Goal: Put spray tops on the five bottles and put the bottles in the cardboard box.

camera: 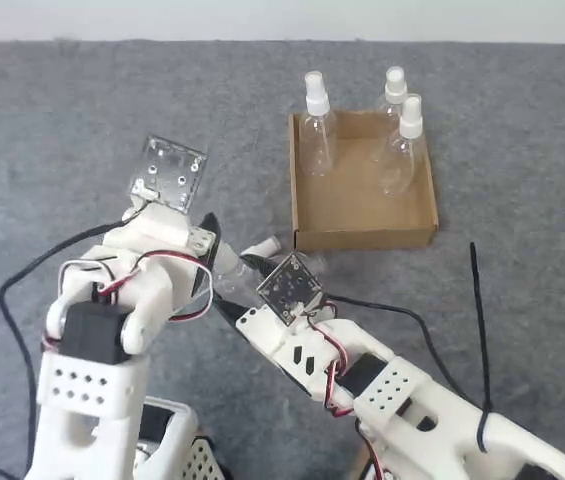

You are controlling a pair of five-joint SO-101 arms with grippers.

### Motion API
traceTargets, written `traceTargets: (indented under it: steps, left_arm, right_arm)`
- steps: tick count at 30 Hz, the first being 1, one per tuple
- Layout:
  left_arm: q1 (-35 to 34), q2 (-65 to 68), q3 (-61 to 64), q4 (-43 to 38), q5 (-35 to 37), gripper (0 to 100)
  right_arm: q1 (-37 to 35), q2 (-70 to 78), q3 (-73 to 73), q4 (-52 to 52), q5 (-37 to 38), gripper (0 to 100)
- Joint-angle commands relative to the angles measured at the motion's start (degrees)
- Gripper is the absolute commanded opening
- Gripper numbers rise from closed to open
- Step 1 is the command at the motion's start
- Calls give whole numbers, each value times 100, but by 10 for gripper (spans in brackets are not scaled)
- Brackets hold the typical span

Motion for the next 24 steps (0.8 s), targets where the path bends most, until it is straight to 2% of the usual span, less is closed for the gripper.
traceTargets:
  steps: [1,7,13,18,24]
  left_arm:
    - [141,53,233,-70,-35,101]
    - [105,70,40,-185,-105,103]
    - [-308,44,-1604,422,-246,106]
    - [-431,-97,-1991,818,-53,106]
    - [-378,-1477,-620,167,-35,106]
  right_arm:
    - [84,-259,-114,-110,-53,7]
    - [84,-259,-114,-110,-53,7]
    - [497,-277,-273,-40,-44,7]
    - [963,-716,-1099,1437,-79,7]
    - [1156,-1446,-2092,3064,-53,7]
